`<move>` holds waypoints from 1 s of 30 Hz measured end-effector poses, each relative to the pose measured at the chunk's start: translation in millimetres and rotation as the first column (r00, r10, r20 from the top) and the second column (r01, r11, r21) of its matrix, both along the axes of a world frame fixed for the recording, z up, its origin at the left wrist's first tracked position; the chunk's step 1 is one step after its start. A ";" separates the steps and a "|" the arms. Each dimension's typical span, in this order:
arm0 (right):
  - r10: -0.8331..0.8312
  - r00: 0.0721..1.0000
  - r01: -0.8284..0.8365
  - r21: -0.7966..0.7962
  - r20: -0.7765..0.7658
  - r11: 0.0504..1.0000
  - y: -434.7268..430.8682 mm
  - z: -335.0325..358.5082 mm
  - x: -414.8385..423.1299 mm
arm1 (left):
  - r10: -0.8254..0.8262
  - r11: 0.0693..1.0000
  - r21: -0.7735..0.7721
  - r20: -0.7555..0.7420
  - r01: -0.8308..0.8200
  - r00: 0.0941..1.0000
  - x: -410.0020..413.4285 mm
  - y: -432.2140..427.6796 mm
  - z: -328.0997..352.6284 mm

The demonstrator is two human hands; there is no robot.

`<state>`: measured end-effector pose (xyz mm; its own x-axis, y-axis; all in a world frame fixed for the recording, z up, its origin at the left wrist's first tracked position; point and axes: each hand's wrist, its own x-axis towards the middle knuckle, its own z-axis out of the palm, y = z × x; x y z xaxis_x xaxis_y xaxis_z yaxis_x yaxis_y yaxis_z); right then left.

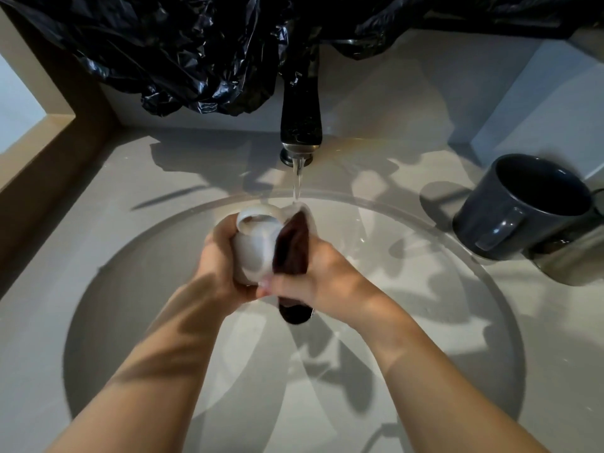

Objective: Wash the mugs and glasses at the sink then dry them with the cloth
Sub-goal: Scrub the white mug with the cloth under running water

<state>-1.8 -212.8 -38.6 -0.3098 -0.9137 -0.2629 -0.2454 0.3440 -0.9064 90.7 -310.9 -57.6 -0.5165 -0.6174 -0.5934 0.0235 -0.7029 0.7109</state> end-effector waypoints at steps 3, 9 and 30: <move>0.199 0.891 -0.165 0.118 -0.407 0.979 0.0 1.9 -1.0 | -0.002 1.000 0.024 -0.024 0.002 1.000 4.9 -3.4 0.7; 0.148 0.983 -0.131 0.143 -0.113 0.981 5.0 10.9 -1.6 | -0.029 0.992 -0.124 -0.003 0.029 1.000 5.4 2.3 2.3; -0.084 0.548 0.188 -0.025 0.832 0.982 -1.3 6.9 -17.2 | 0.013 0.769 -0.638 -0.019 -0.022 1.000 -10.9 0.1 -15.1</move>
<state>-19.1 -214.2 -31.7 -0.1270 -0.9159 -0.3808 0.6690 0.2043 -0.7146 79.8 -310.7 -72.7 -0.5063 -0.8607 -0.0527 0.0437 -0.0866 0.9953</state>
